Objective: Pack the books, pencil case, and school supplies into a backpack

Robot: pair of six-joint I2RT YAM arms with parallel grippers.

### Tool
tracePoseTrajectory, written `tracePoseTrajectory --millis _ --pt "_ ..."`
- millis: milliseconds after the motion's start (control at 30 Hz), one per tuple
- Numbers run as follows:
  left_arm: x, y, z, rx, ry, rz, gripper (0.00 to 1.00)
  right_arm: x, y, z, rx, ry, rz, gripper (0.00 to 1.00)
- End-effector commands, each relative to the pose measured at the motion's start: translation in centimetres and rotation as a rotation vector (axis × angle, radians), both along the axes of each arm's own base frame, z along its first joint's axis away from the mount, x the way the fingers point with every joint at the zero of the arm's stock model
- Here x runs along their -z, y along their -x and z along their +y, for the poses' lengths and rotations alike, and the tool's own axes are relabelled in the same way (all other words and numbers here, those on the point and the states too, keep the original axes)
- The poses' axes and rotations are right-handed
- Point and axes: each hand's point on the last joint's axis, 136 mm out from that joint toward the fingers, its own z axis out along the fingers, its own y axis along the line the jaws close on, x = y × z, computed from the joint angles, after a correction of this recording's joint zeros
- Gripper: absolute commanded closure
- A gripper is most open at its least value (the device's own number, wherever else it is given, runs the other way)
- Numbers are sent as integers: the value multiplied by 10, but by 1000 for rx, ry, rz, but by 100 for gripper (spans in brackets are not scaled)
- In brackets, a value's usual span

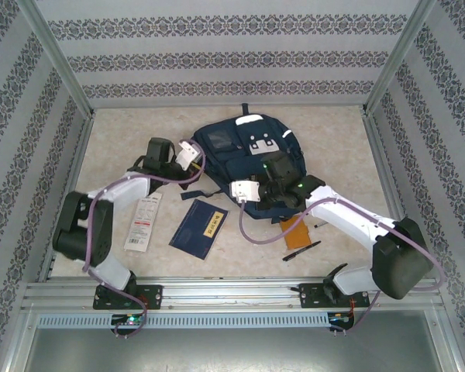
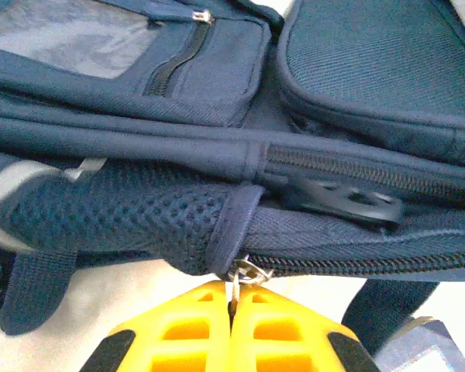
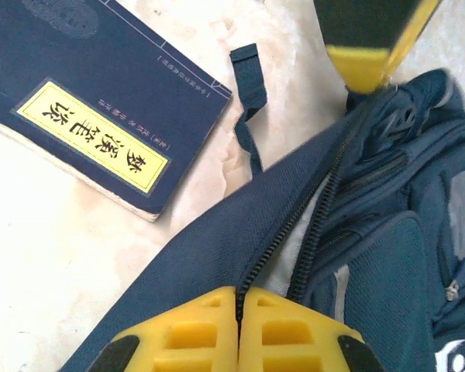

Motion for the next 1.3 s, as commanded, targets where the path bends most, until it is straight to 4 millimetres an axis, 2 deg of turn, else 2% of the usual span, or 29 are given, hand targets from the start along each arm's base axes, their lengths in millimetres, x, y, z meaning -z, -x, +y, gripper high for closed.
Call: tracePoseTrajectory --millis 0,33,67,100,167,200,233,267,300,333,367,400,500,567,700,800,867,967,1067,1167,1267 --pt "17 -41 45 -140 -160 9 100 9 23 -5 -88 27 30 100" --pt "18 -45 44 -137 -164 11 100 8 22 -5 -79 24 36 100" --pt "16 -48 42 -130 -154 7 95 4 17 -3 -40 -2 45 91" --pt "12 -50 40 -129 -137 -3 89 -4 9 1 21 -49 56 71" --pt "2 -49 37 -130 -112 -24 84 -26 -6 9 185 -193 113 36" --pt "-3 -47 38 -135 -110 -37 81 -41 -13 11 291 -283 172 10" --pt "-7 -45 40 -145 -112 -47 75 -53 -20 10 400 -358 233 2" --pt "-13 -41 42 -148 -117 -57 68 -64 -33 1 578 -440 295 2" --pt "-17 -36 43 -146 -121 -62 62 -70 -47 -17 806 -501 344 2" --pt "-21 -30 41 -129 -118 -66 60 -72 -57 -40 1012 -539 378 2" --pt "-27 -21 35 -90 -94 -67 58 -66 -58 -67 1200 -541 435 2" --pt "-34 -9 25 -29 -53 -69 57 -53 -54 -89 1367 -554 535 2" --pt "-45 16 -6 69 -2 -75 49 -8 -34 -114 1557 -614 908 2" --pt "-48 26 -28 108 -5 -78 46 13 -26 -136 1716 -633 1055 2" --pt "-53 37 -76 136 -7 -86 45 30 -24 -156 1780 -602 1138 15" --pt "-51 47 -107 180 -20 -128 43 34 -22 -154 1756 -577 1205 19" --pt "-45 50 -117 177 -24 -109 42 34 -20 -153 1721 -529 1192 20" --pt "-38 47 -113 51 -3 22 42 36 -11 -167 1737 -434 1109 23" --pt "-28 46 -93 -146 -27 174 44 39 1 -177 1751 -369 1062 25" --pt "-27 63 -77 -214 -100 322 43 40 19 -178 1748 -309 1070 29" --pt "-28 86 -58 -295 -137 433 41 40 36 -161 1690 -263 1074 29"
